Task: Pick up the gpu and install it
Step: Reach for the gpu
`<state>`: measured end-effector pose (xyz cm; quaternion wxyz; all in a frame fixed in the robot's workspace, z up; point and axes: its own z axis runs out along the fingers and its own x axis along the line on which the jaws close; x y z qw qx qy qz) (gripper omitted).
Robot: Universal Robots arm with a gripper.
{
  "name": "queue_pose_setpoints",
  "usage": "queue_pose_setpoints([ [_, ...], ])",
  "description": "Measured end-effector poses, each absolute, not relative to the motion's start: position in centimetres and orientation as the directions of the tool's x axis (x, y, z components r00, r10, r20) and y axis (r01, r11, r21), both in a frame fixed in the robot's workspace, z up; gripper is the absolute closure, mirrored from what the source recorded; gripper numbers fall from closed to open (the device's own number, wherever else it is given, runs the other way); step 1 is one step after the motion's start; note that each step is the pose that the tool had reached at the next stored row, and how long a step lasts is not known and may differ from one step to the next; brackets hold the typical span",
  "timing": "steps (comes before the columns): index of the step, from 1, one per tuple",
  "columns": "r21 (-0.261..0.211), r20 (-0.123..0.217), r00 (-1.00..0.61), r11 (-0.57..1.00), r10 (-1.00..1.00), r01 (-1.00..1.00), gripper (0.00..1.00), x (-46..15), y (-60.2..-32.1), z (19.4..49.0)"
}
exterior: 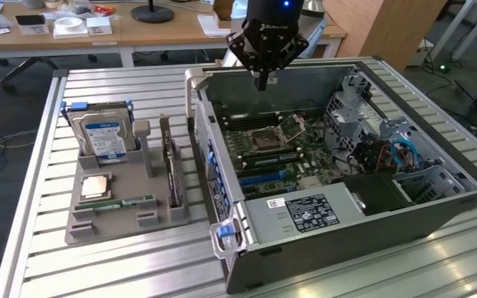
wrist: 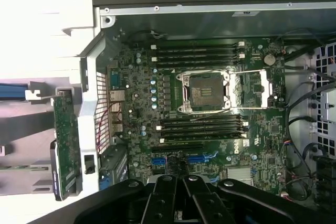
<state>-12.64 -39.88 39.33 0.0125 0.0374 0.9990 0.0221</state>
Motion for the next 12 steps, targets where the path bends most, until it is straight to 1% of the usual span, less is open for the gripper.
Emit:
queue_pose_setpoints([
  [12, 0.045, -0.023, -0.997, 0.996, 0.075, 0.074, 0.89, -13.38, -39.89, 39.33],
])
